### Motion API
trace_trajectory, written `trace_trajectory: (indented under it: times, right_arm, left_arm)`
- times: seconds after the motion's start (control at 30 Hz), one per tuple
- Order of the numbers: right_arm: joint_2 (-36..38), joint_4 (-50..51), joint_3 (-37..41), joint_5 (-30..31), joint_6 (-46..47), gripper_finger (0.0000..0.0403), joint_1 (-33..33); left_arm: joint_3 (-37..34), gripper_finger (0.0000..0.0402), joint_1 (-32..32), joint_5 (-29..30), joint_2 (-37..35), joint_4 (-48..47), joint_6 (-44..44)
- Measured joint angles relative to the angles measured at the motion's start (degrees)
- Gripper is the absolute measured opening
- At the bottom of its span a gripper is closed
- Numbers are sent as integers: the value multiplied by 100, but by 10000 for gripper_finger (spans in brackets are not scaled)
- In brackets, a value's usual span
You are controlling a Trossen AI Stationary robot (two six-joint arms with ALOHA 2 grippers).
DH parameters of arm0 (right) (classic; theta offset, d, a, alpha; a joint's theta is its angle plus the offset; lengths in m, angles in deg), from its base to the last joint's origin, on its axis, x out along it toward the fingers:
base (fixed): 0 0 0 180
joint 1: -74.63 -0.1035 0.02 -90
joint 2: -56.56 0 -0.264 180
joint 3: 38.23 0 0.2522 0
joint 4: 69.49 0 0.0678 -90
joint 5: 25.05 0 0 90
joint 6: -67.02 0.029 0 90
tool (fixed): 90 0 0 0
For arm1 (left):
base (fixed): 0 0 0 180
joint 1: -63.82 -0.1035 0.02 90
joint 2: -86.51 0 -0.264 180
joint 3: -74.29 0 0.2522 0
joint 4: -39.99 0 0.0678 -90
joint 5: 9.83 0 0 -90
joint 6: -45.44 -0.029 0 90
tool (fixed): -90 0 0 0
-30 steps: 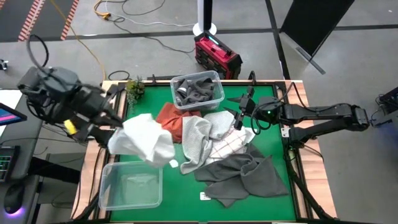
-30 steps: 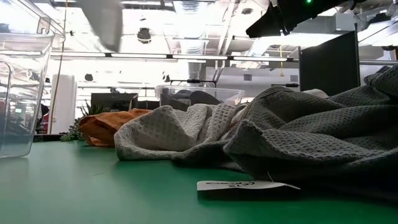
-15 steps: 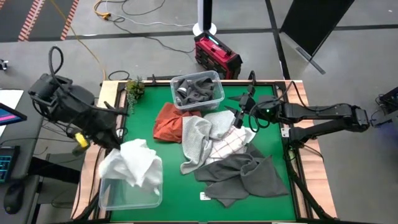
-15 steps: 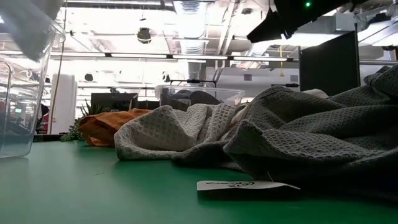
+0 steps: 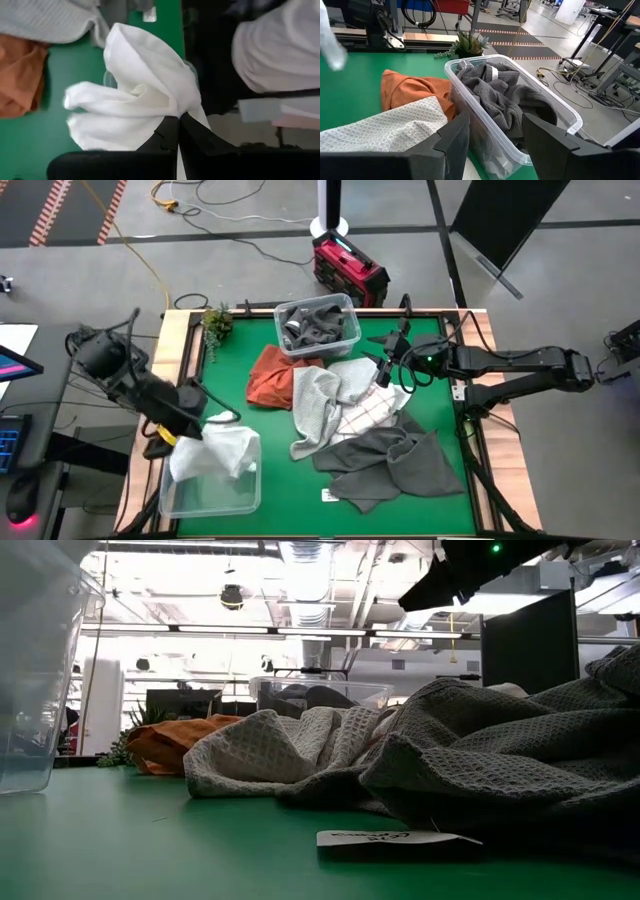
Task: Sort towels by color in basket
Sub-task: Put the left white towel into the bottom transparent bin
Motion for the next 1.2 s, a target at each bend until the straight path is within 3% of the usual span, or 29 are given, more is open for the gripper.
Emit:
trace_trajectory:
  times: [0.5,0.9,1.0,1.1,1.2]
  right_arm:
    - [0,-151,0,0,68,214,0]
    - [0,-151,0,0,103,214,0]
    - [0,-155,0,0,101,214,0]
    - [0,-199,2,-2,111,214,0]
    - [-46,-249,2,-106,293,214,-32]
  left_arm:
    - [-2127,9,32,64,825,246,723]
    - [-1860,118,-463,-447,1433,85,611]
    - [-1646,145,-571,-923,1430,-74,507]
    - [-1412,157,-736,-1480,1359,-93,545]
    - [-1041,159,-893,-1543,1343,-72,491]
